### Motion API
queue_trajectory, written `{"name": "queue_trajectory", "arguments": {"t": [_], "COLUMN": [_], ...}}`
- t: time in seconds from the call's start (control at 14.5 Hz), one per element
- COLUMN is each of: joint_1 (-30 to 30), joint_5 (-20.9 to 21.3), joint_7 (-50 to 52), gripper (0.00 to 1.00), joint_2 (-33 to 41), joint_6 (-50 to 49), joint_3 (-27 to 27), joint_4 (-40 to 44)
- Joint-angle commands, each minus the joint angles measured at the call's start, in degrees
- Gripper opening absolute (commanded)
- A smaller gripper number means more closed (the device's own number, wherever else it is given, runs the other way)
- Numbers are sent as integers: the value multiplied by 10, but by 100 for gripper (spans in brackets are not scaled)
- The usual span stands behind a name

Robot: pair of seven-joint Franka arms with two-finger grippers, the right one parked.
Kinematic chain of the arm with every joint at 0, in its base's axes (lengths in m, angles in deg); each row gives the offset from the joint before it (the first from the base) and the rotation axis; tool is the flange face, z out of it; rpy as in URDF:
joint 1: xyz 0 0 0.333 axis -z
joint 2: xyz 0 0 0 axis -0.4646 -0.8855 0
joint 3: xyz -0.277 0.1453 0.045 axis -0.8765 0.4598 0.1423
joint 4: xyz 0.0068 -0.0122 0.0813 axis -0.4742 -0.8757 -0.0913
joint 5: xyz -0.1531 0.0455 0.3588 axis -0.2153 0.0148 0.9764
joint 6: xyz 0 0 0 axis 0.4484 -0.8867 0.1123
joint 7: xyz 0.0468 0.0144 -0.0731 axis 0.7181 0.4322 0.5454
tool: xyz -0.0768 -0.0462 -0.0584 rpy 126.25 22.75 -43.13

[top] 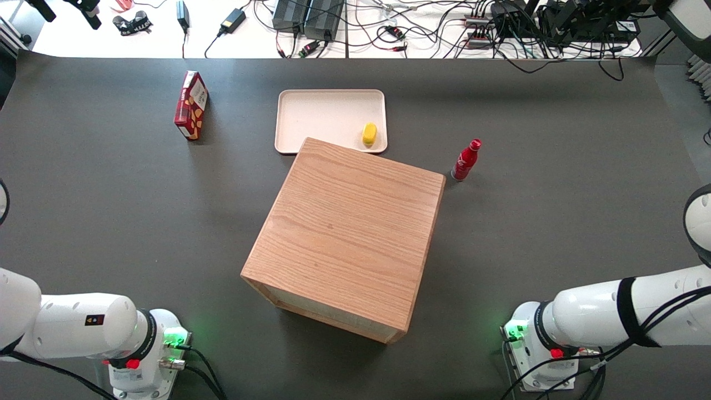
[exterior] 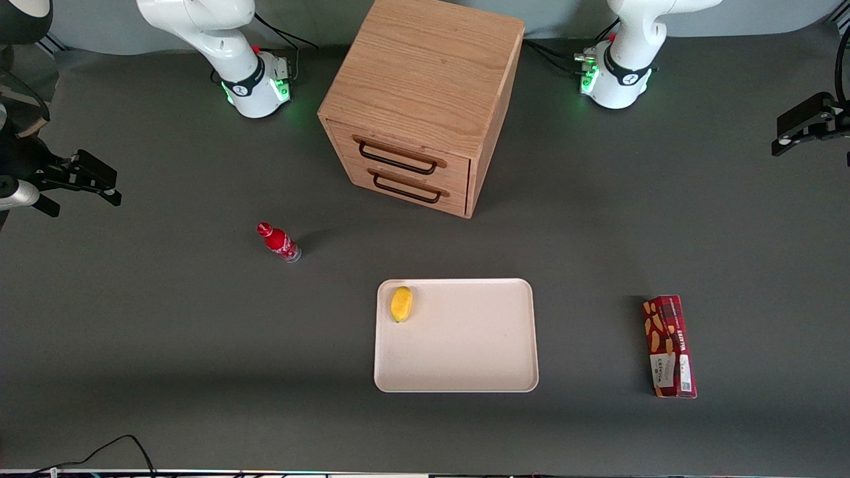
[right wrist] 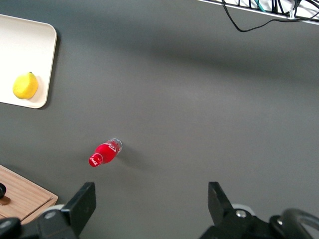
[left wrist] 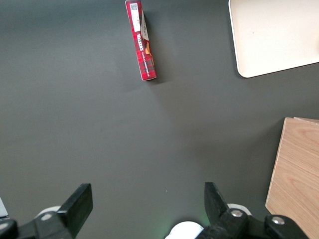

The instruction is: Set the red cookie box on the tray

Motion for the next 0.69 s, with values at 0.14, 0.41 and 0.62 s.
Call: {"name": "queue_trajectory", "arguments": {"t": [0.14, 0.41, 0.62], "joint_1": [9, 9, 9], "joint_5": [7, 7, 4], "joint_7": [24, 7, 9], "gripper": [100, 100, 100], "joint_2": [3, -1, -29], "joint_6": [-7, -7, 15], "joint_3": [8, 9, 11], "joint_4": [8, 3, 6]}}
